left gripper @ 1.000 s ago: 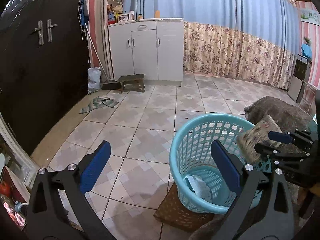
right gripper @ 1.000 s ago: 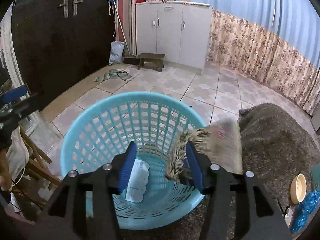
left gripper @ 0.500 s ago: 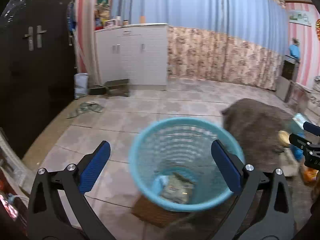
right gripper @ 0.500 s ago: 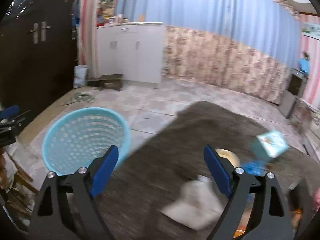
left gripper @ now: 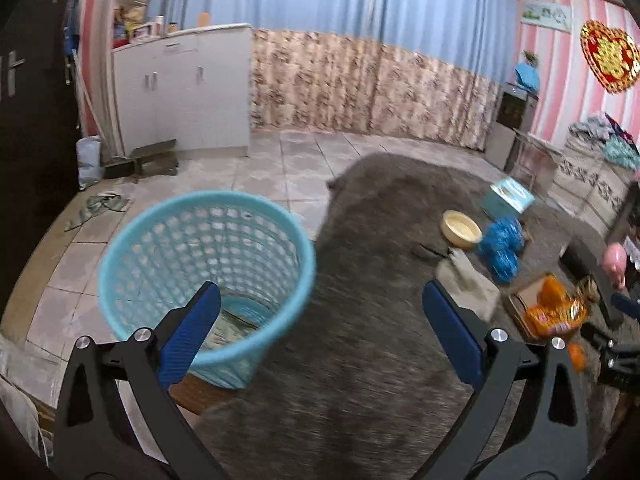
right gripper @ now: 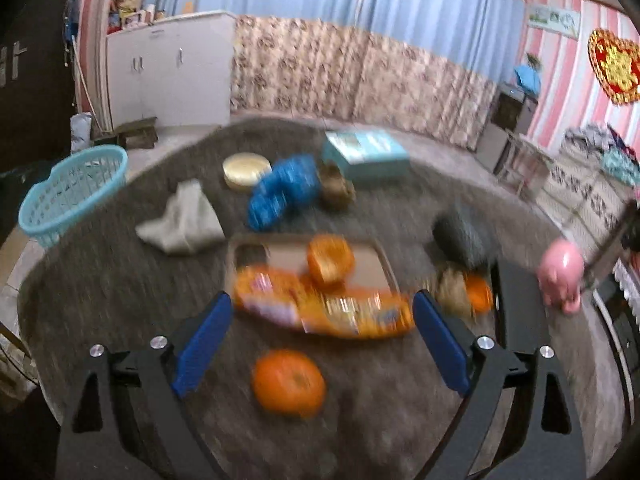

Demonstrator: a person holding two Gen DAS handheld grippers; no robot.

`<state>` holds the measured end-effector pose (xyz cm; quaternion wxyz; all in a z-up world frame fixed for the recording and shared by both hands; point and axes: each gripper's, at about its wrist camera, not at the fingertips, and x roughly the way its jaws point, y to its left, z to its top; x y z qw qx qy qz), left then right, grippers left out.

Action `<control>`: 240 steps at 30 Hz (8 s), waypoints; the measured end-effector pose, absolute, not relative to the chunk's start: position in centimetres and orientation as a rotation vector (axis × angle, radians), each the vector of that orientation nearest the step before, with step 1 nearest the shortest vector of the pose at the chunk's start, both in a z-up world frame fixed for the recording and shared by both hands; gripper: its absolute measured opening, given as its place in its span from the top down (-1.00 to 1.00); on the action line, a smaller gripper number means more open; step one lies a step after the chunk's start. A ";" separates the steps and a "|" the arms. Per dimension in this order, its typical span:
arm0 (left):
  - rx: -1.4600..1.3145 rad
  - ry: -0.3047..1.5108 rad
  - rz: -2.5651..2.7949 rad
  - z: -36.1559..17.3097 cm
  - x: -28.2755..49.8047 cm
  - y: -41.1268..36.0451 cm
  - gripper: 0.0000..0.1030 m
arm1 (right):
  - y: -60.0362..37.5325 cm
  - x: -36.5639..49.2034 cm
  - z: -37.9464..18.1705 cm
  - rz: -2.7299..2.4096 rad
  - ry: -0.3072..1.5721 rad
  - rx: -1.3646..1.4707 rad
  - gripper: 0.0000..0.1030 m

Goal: Collect trash
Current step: 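Grasp the tangerine with the right tool while the left tool grasps the beige cloth bag, then carry the cloth bag into the basket and open the left tool while the right holds the tangerine, then move the tangerine over the basket and open the right tool, then lower the right tool onto the brown crumpled paper and close it, then grasp the orange snack wrapper on the tray with the left tool while the right holds the paper, then carry both items to the basket and open the left tool while the right tool releases the paper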

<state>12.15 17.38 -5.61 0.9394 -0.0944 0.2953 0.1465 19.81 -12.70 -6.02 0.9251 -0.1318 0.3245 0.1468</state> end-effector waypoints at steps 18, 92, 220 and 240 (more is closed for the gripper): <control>-0.124 0.724 0.205 -7.6 13.9 12.3 -0.89 | -14.9 18.5 -10.9 0.428 0.745 -0.147 0.34; -0.138 0.667 0.411 -6.3 11.5 32.7 -0.46 | 7.1 22.8 -4.3 0.583 0.601 -0.210 0.35; 0.087 0.608 0.330 -0.7 13.6 18.9 0.90 | -9.1 25.2 -3.4 0.402 0.583 -0.125 0.20; -0.029 0.664 0.473 -5.5 14.0 30.2 0.89 | 1.8 26.2 -4.3 0.531 0.613 -0.150 0.20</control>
